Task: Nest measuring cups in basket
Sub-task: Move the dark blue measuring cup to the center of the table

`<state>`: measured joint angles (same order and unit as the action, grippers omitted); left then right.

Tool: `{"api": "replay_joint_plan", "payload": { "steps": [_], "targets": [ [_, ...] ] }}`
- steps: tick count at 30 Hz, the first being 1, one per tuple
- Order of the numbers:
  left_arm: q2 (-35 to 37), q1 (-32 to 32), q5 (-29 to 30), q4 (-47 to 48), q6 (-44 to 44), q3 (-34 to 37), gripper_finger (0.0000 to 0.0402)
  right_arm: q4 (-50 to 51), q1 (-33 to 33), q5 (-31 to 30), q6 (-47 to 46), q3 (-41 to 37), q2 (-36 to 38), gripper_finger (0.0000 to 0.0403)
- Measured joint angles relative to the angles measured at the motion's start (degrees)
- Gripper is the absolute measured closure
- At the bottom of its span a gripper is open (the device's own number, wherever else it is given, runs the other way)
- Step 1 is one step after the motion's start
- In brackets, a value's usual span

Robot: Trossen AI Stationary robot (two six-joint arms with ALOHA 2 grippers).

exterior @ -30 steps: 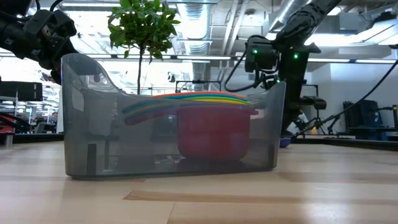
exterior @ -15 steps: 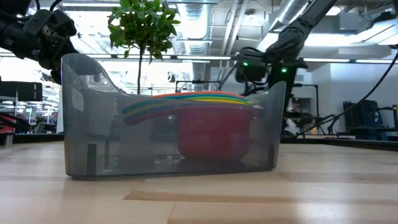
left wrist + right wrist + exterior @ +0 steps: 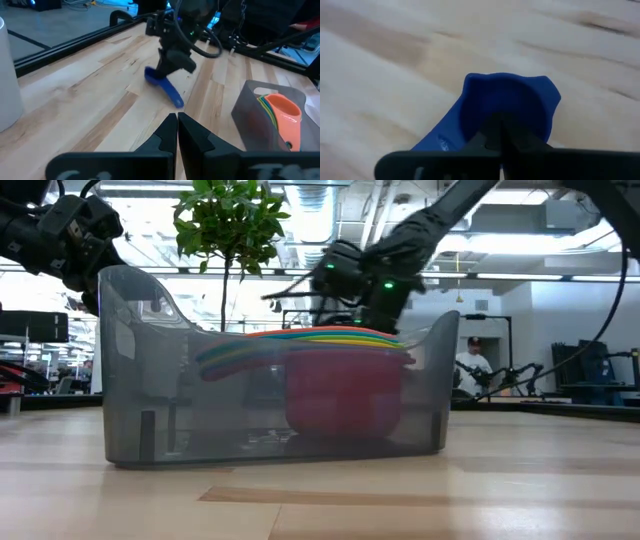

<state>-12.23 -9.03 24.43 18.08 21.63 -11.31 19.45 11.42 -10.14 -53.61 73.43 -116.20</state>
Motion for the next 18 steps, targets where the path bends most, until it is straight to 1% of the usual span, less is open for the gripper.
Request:
{"api": "replay_joint_plan", "payload": {
  "steps": [3,8,11,15,18],
  "targets": [
    [0.00,0.01,0.00,-0.01,0.00,0.00,0.0401,-0.02,-1.22,1.47,1.69,5.42,-3.89,0.0384],
    [0.00,0.02,-0.04,0.00,0.00,0.00,0.0401,0.15,-2.94,3.57,4.89,14.65,-9.66,0.0397],
    [0.00,0.00,-0.04,-0.02,0.00,0.00,0.0401,0.41,-3.85,4.57,6.78,20.11,-12.86,0.0395],
    [0.01,0.01,-0.09,0.03,0.00,0.00,0.0401,0.00,-5.20,6.94,9.39,26.35,-15.81,0.0382],
    [0.00,0.02,-0.09,0.03,0.00,0.00,0.0401,0.43,-6.38,8.88,11.56,29.36,-16.74,0.0383]
  ]
}}
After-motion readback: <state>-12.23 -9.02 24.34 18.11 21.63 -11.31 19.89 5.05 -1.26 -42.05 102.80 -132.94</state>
